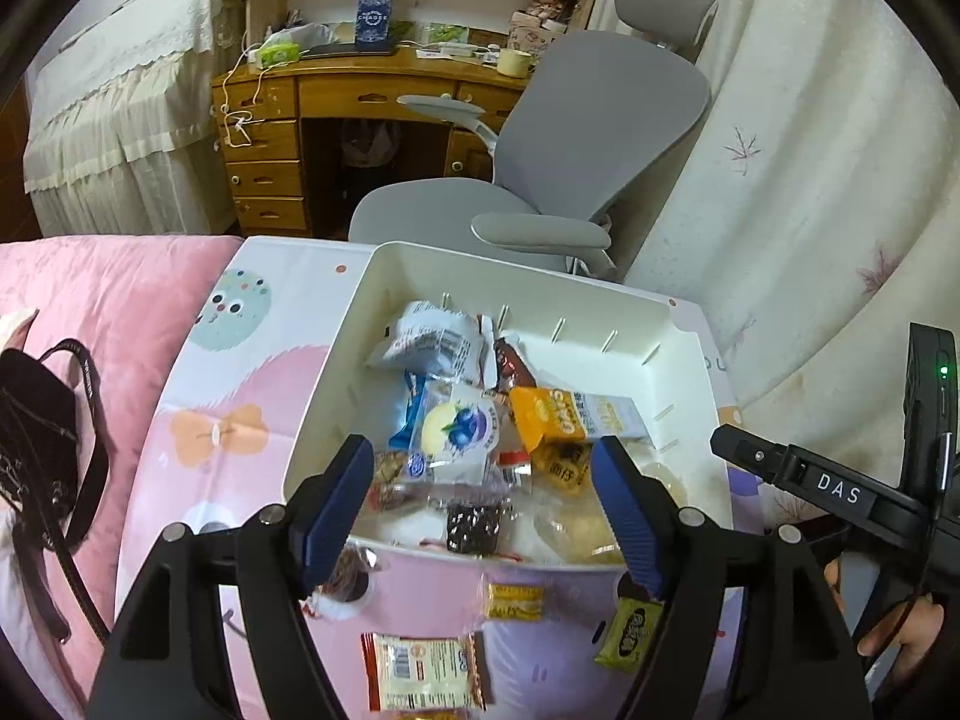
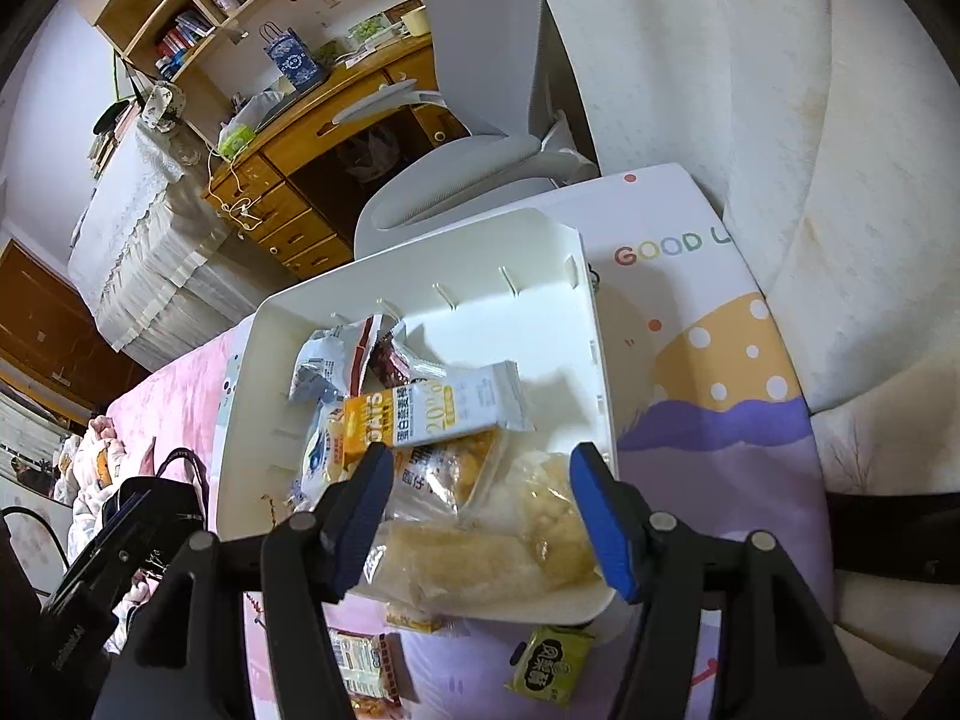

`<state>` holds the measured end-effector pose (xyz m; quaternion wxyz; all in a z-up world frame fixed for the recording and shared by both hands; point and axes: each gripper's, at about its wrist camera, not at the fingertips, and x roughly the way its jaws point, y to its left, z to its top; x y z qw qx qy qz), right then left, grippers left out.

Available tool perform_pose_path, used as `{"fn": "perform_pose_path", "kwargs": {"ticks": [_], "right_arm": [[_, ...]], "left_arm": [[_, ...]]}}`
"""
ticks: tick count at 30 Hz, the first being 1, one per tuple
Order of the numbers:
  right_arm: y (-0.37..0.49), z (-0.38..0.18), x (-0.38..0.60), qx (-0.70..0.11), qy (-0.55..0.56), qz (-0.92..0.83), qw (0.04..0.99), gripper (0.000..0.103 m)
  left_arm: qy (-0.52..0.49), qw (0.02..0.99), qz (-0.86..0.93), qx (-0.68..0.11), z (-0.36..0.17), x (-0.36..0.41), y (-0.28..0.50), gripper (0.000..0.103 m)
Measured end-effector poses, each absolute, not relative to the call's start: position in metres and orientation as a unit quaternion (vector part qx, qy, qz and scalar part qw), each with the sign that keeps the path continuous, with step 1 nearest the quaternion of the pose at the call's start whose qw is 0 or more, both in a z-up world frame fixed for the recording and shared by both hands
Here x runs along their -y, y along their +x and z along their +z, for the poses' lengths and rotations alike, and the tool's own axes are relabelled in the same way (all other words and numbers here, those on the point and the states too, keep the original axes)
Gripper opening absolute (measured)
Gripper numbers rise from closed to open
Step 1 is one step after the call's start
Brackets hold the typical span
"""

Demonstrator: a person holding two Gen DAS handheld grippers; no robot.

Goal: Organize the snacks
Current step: 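Lift both snacks over the white box and open both tools to drop them, then move both tools back toward the remaining snacks on the tablecloth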

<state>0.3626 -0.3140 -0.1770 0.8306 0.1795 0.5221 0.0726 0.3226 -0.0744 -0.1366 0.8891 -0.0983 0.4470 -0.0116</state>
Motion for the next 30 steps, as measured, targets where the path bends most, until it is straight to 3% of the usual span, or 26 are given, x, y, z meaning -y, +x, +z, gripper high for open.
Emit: {"fn": "perform_pose_path", "kwargs": {"ticks": [30], "right_arm": [[0.252,-0.194,0.297,-0.538,0.114,0.085,0.831,0.070]], "left_arm": [[-0.166,0.836,0.032,-0.523,-0.183,0.041,0.193,0.084]]}}
